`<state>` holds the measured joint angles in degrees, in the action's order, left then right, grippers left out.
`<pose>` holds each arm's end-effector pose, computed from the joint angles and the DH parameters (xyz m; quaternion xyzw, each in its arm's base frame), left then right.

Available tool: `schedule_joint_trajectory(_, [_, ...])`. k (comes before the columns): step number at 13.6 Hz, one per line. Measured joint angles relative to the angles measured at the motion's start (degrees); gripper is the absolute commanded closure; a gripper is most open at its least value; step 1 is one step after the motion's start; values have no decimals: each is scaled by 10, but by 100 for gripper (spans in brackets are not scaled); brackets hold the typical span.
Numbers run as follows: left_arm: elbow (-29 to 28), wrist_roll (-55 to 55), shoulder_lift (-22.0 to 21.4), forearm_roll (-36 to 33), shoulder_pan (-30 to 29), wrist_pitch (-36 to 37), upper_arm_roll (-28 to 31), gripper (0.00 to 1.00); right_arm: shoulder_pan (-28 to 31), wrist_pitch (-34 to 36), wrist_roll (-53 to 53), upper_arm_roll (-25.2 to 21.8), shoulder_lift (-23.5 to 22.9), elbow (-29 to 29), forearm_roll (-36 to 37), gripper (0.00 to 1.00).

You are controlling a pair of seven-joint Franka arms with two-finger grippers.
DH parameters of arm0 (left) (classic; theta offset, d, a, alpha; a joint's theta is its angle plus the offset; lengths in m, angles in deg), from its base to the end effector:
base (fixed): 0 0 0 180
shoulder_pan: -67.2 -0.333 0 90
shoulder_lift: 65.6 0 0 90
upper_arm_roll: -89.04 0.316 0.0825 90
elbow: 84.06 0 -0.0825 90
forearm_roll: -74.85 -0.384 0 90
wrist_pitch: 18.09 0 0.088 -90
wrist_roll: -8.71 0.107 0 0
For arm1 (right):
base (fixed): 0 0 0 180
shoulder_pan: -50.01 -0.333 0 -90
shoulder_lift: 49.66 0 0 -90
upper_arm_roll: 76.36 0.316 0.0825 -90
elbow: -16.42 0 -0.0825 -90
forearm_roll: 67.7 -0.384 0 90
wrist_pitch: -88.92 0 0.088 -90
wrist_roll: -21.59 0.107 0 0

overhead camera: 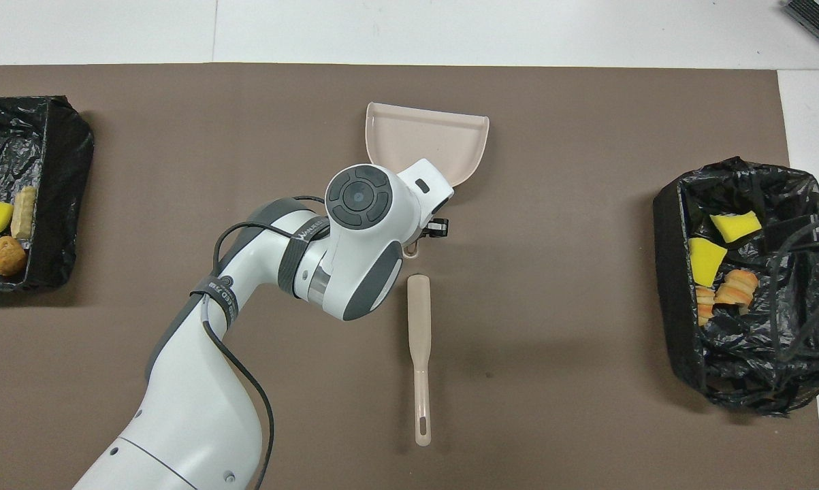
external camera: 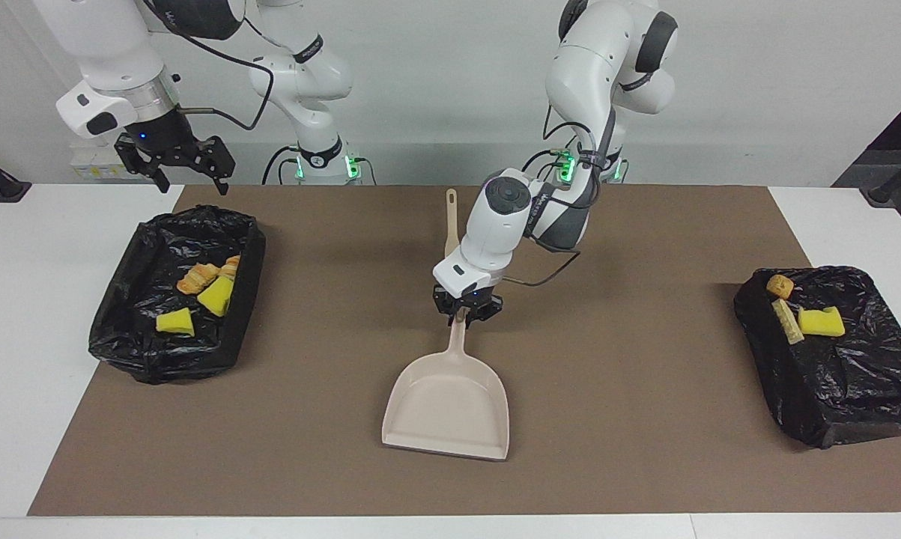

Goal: Sweep and dump trash in bin
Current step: 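Set the dustpan down and withdraw the left gripper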

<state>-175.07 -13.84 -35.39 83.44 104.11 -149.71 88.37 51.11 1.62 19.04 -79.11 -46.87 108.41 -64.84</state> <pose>0.5594 -0.4330 0.3470 0.9903 -0.0847 0.0465 0.0999 0.5326 -0.0421 0.6307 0.9995 -0.0121 -0.0179 0.0228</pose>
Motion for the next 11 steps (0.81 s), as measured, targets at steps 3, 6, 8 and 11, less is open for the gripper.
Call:
schedule_joint_trajectory(3, [11, -4, -21, 1, -14, 69, 8, 13, 0, 0, 0, 0, 0, 0, 0, 0])
schedule_joint_trajectory(6, [14, -15, -70, 1, -30, 134, 15, 0, 0, 0, 0, 0, 0, 1, 0, 0])
schedule_joint_trajectory(8, [14, -30, -84, 1, -40, 139, 19, 0, 0, 0, 0, 0, 0, 1, 0, 0])
schedule_joint_trajectory(11, [21, -33, -95, 1, -78, 176, 22, 0, 0, -9, 0, 0, 0, 1, 0, 0])
